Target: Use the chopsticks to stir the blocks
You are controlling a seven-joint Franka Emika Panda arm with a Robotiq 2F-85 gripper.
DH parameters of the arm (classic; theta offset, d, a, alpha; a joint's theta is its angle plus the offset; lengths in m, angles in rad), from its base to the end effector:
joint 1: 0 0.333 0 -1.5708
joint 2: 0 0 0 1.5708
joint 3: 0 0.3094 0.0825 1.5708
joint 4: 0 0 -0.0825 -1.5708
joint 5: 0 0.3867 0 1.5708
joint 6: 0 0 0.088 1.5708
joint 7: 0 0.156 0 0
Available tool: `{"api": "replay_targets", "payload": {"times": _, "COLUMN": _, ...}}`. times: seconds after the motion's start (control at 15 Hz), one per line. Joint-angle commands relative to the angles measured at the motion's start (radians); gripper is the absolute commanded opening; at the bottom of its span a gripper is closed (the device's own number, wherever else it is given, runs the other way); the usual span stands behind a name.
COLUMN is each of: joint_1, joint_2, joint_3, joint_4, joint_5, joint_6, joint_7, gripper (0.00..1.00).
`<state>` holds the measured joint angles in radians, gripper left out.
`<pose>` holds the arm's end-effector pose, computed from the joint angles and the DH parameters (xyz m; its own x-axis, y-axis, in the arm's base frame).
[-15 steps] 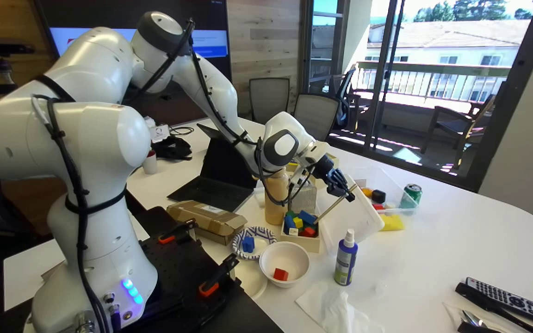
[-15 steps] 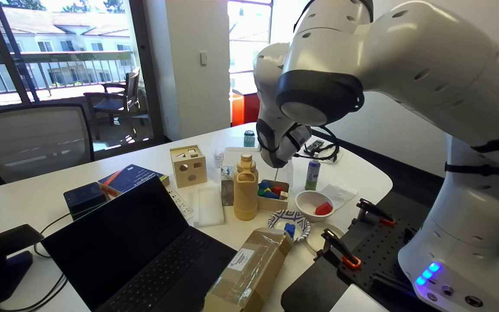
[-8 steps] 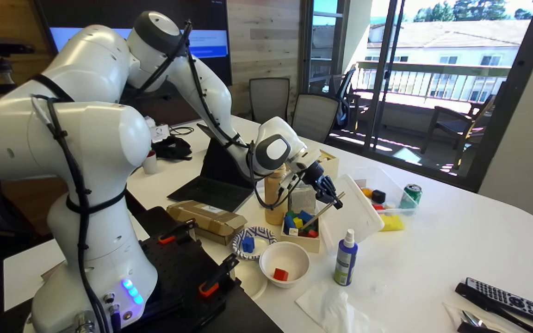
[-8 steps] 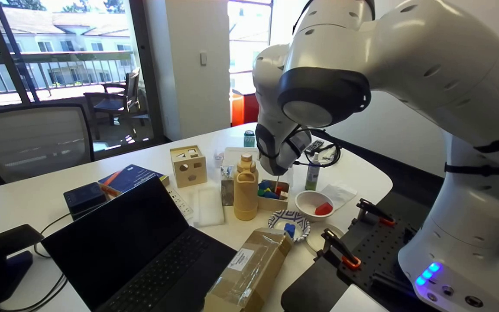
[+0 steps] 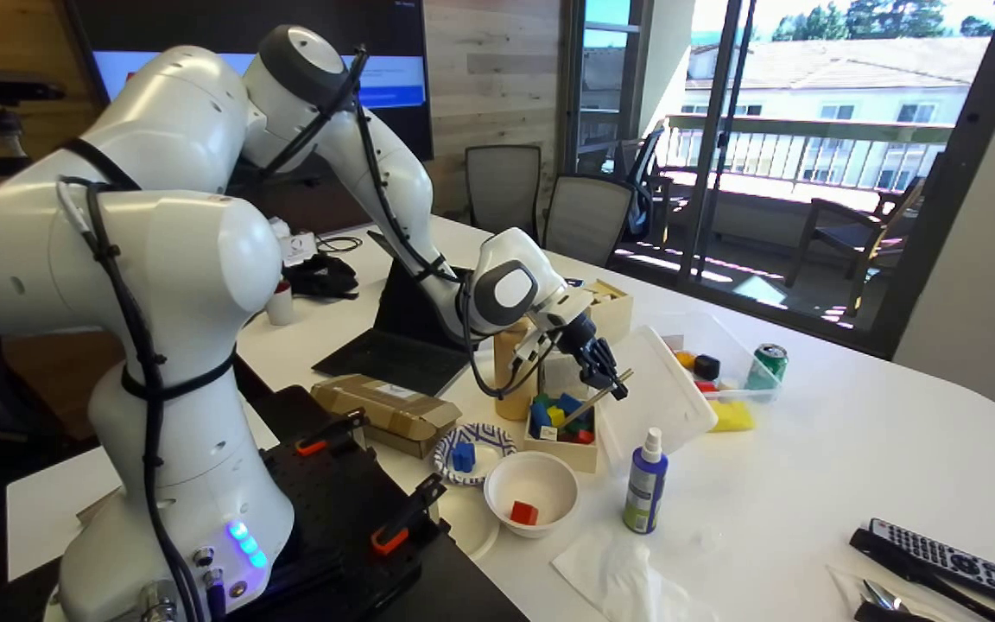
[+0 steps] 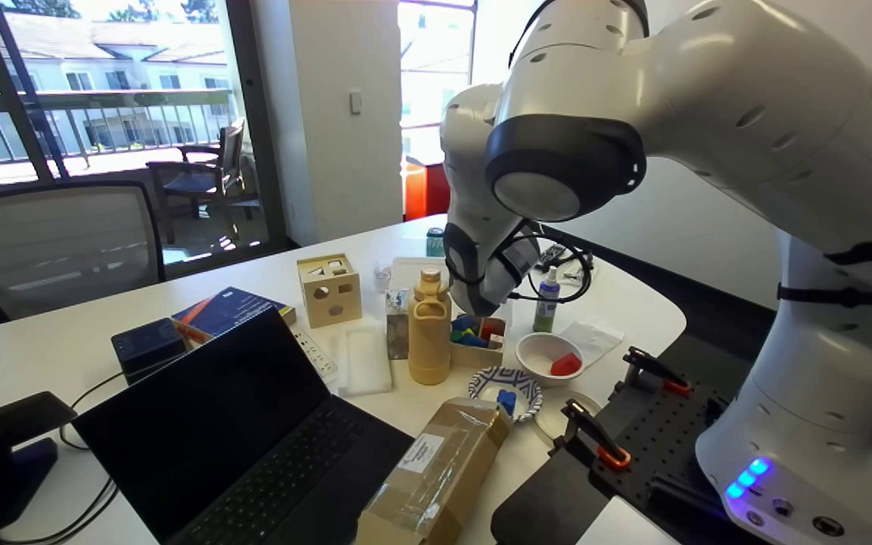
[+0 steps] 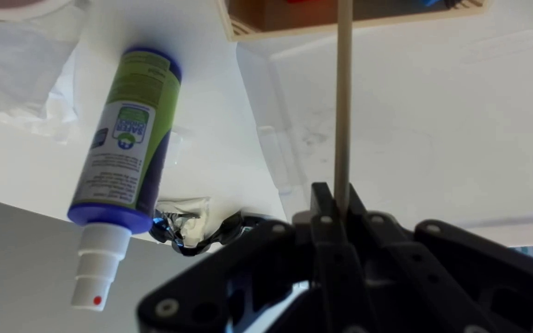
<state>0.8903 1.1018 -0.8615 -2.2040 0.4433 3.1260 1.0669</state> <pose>0.5530 -0.0973 0.0527 0.3472 -0.6548 0.6713 -0.8957 -0.4437 0.0305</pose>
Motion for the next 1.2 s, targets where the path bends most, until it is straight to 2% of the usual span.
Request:
{"api": "replay_targets", "payload": {"times": 0.0, "joint_1": -0.048, "joint_2": -0.062, "joint_3": 0.019, "joint_4": -0.001, "joint_5": 0.006, "joint_6": 0.041, "joint_7": 0.010, "gripper": 0.02}}
{"api": "replay_targets", "payload": {"times": 0.27, "joint_1": -0.050, "joint_2": -0.032, "joint_3": -0.004, "joint_4": 0.012, "joint_5": 0.026, "joint_6": 0.074, "joint_7": 0.015, "gripper": 0.02}}
{"api": "replay_targets", "payload": {"times": 0.8, "joint_1": 0.026, "joint_2": 0.054, "joint_3": -0.074, "joint_4": 0.005, "joint_5": -0.007, "joint_6": -0.044, "joint_7": 0.006, "gripper": 0.02}}
{"api": "replay_targets", "payload": {"times": 1.13, "joint_1": 0.004, "joint_2": -0.034, "joint_3": -0.036, "joint_4": -0.015, "joint_5": -0.058, "joint_6": -0.062, "joint_7": -0.038, "gripper": 0.02}}
